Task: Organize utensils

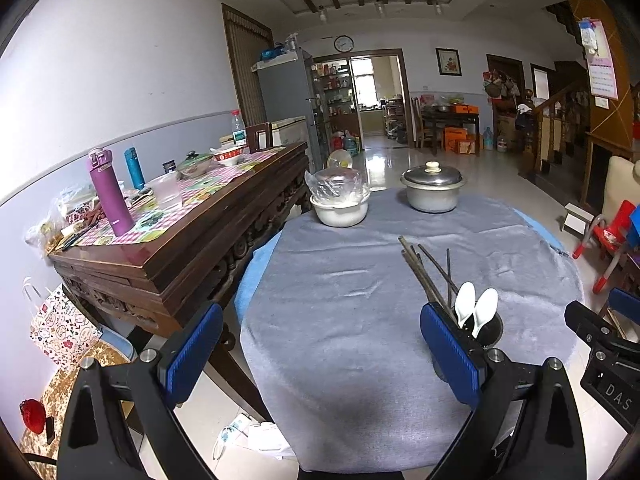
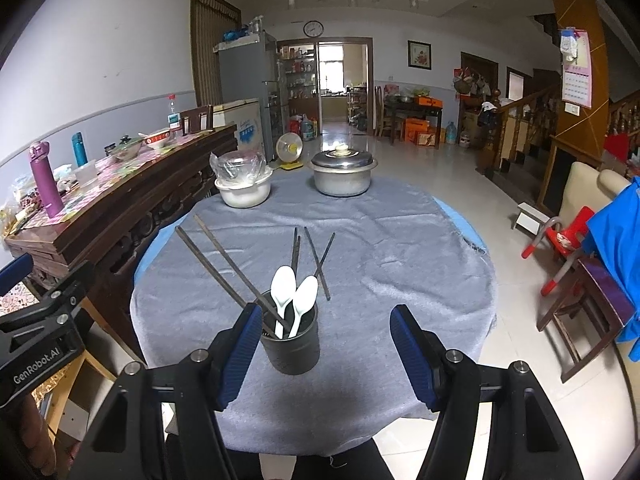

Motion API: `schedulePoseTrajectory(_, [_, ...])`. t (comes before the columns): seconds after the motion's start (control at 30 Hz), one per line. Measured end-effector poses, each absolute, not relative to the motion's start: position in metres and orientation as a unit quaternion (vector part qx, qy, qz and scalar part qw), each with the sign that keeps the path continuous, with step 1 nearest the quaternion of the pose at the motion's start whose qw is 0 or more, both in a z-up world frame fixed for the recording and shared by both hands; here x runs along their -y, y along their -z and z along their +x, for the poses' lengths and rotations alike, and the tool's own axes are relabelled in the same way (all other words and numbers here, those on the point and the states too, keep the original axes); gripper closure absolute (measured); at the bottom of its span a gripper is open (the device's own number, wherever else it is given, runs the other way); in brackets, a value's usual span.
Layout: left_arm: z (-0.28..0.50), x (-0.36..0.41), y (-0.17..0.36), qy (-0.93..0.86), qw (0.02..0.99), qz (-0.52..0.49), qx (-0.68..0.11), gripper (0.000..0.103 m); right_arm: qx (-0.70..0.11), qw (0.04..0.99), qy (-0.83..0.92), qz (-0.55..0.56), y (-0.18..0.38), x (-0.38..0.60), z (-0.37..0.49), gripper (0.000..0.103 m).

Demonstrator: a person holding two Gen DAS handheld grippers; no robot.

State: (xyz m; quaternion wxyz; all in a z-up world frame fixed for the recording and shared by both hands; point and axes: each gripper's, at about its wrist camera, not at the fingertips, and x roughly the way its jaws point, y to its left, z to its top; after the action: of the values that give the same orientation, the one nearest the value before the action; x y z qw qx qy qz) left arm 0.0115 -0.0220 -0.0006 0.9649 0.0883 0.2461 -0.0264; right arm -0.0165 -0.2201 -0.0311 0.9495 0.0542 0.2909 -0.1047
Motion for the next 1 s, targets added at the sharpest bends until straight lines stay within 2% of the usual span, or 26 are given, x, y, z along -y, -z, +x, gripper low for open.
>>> schedulePoseTrajectory(1.0, [0.022, 0.024, 0.004, 0.021, 0.961, 0.077, -0.264, 0.004, -0.292, 0.949, 0.105, 0.053, 0.036, 0.227, -0.012, 0.033])
